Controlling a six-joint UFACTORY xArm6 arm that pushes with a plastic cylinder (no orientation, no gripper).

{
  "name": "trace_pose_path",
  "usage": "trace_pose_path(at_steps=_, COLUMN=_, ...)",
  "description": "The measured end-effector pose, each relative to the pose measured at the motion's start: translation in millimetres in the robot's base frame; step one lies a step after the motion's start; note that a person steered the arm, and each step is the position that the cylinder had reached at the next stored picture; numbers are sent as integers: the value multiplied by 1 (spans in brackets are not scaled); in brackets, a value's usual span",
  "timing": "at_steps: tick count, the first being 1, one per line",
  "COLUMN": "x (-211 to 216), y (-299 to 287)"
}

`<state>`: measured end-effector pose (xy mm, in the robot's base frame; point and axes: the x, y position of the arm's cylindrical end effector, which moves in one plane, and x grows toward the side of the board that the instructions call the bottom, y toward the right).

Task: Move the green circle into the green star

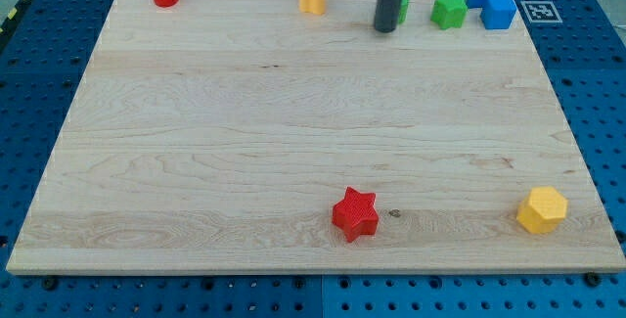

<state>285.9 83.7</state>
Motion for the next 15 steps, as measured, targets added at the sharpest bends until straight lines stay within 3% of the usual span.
trace_pose_path(at_steps=3, x=-35, y=-19)
trace_pose_path(at_steps=8, x=-45, y=61)
trace_pose_path(at_steps=10, x=-92, y=56)
trace_pose_path(at_steps=15, x=-95, y=159)
